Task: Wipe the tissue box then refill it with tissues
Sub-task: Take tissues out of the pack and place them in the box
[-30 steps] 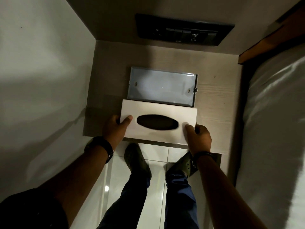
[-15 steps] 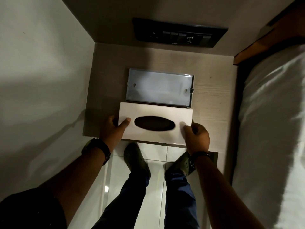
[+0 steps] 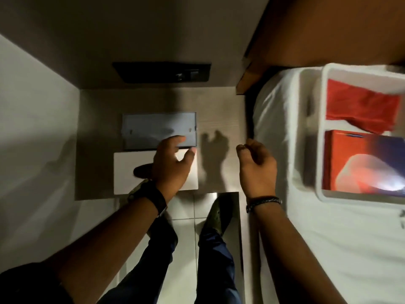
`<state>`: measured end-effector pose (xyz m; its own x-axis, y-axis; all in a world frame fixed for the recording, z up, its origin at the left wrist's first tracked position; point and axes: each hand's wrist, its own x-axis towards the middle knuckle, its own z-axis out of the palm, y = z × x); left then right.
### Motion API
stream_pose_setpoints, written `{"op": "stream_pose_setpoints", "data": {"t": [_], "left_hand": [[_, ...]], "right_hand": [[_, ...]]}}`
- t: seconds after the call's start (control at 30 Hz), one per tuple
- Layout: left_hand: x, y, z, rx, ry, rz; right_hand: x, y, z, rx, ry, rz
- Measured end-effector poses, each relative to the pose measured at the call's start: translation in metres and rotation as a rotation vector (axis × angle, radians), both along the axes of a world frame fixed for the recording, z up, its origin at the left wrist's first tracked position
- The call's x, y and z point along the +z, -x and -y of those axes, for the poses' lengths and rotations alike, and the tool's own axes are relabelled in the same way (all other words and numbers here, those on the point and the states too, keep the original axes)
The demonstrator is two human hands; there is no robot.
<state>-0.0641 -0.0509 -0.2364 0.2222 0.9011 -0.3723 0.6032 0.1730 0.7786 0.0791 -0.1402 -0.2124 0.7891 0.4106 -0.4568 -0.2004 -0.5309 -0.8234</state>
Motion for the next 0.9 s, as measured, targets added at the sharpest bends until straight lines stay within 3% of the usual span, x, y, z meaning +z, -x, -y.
{"op": "stream_pose_setpoints", "data": {"t": [0.23, 0.43, 0.53, 0.63, 0.77, 0.9], "left_hand": [[0.066, -0.095, 0.040, -0.421, 0.106, 0.112], [0.107, -0.182, 0.079, -0.680, -0.219, 0.072], [0.108, -0.231, 0.103, -0.987, -0.389, -0.062], [0.095, -0.266, 0.119, -1.230, -0.441, -0.316], [0.076, -0.286, 0.128, -1.287, -0.602, -0.552], [0.066, -0.289, 0.129, -1.207, -0.746, -0.504]], "right_hand": [[0.087, -0.069, 0.087, -0.307, -0.116, 0.079], [0.095, -0.152, 0.155, -0.440, 0.072, 0.274], [0.083, -0.192, 0.177, -0.362, 0.198, 0.352], [0.070, -0.215, 0.188, -0.284, 0.295, 0.353], [0.058, -0.226, 0.194, -0.240, 0.387, 0.369], [0.047, -0.240, 0.200, -0.210, 0.375, 0.383]]}}
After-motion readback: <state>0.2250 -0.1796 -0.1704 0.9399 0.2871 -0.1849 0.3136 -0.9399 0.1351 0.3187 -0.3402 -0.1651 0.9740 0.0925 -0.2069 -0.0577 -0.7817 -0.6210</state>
